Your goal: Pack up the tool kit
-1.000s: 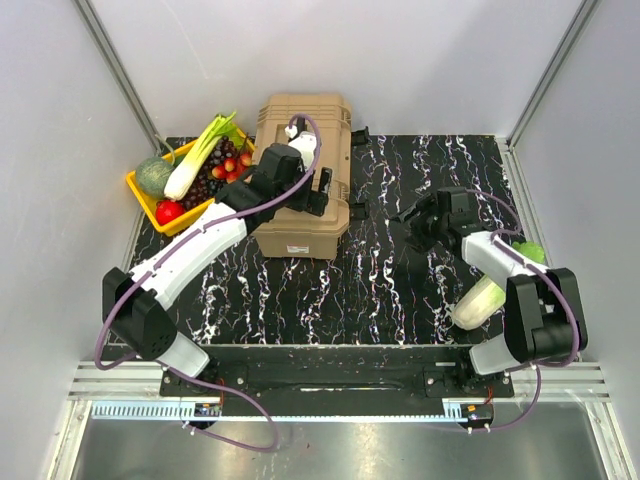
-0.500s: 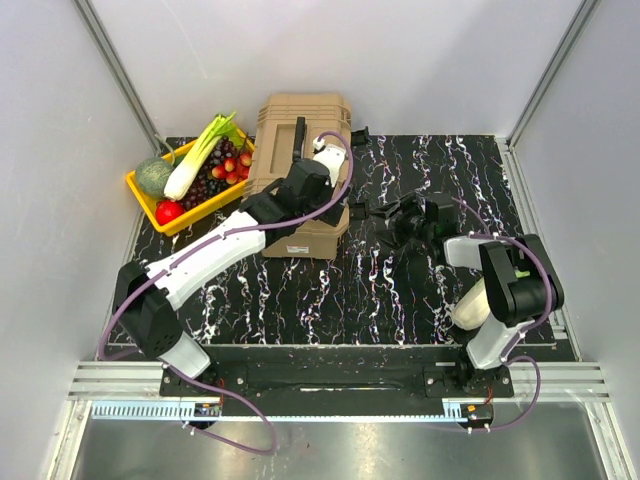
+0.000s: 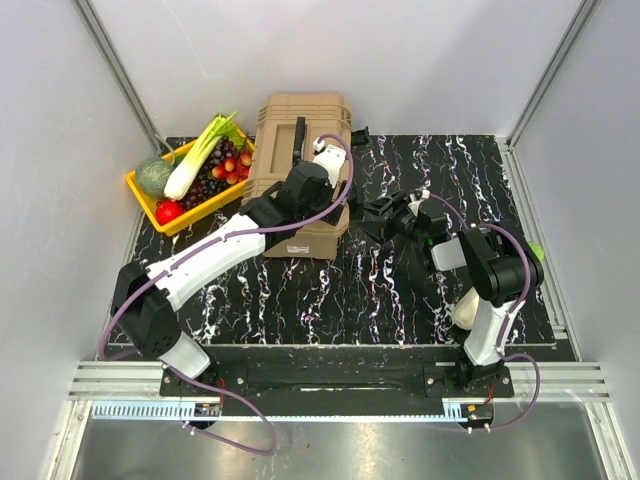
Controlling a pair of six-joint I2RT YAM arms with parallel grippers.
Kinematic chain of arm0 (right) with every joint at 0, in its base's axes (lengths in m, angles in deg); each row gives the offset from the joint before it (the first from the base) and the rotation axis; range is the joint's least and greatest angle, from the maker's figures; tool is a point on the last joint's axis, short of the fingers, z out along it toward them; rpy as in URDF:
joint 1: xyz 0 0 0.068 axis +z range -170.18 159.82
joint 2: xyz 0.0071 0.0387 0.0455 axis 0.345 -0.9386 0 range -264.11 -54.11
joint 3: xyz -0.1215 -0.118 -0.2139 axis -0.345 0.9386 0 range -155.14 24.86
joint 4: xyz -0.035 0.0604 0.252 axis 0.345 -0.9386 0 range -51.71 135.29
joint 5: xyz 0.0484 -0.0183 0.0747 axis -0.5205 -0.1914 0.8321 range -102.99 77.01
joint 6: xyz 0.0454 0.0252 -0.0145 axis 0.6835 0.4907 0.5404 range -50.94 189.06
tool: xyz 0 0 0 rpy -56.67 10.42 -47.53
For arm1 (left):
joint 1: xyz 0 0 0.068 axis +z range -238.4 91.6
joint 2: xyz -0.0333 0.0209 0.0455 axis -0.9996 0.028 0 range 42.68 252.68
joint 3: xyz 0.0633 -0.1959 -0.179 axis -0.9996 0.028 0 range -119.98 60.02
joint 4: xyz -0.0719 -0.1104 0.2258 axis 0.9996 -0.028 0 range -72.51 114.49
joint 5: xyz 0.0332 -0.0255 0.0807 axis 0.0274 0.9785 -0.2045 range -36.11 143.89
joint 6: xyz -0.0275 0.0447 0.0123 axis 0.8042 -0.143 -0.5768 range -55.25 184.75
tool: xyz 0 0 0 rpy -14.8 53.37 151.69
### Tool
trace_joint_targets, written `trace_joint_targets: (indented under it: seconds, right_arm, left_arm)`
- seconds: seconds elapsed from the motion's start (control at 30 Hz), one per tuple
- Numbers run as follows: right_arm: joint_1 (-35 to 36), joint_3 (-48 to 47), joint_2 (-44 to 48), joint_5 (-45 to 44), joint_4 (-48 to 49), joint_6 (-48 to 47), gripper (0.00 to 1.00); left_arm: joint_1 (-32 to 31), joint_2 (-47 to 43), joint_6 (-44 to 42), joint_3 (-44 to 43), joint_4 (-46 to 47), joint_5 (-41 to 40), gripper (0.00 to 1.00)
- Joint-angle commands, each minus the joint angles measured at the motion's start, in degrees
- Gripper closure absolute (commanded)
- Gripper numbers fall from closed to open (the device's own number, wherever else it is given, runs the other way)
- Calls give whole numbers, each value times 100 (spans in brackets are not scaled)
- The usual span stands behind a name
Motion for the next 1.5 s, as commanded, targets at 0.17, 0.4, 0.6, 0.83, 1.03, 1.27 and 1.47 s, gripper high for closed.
trace_joint_targets:
  seconds: [0.17, 0.4, 0.6, 0.83, 1.03, 1.27, 1.47]
  right_arm:
    - [266, -102, -102, 95, 1484, 468, 26]
    - [363, -207, -15, 69, 1144, 284, 26]
    - [381, -242, 389, -212, -436, -410, 26]
    - [381, -339, 671, -590, -1792, -1008, 26]
    - [381, -331, 899, -853, -2513, -1289, 26]
    - [381, -339, 1260, -1284, -3488, -1597, 29]
    - [381, -418, 1479, -1662, -4130, -1843, 33]
  left_arm:
    - [17, 528, 513, 489, -1698, 555, 25]
    - [17, 501, 557, 384, -1759, 581, 28]
    - [26, 510, 636, 234, -1847, 590, 22]
    - [17, 580, 794, -29, -1935, 660, 8]
    - [8, 826, 988, -302, -2163, 563, 4]
    - [8, 853, 1005, -293, -2208, 581, 5]
    - [17, 730, 997, -320, -2190, 572, 6]
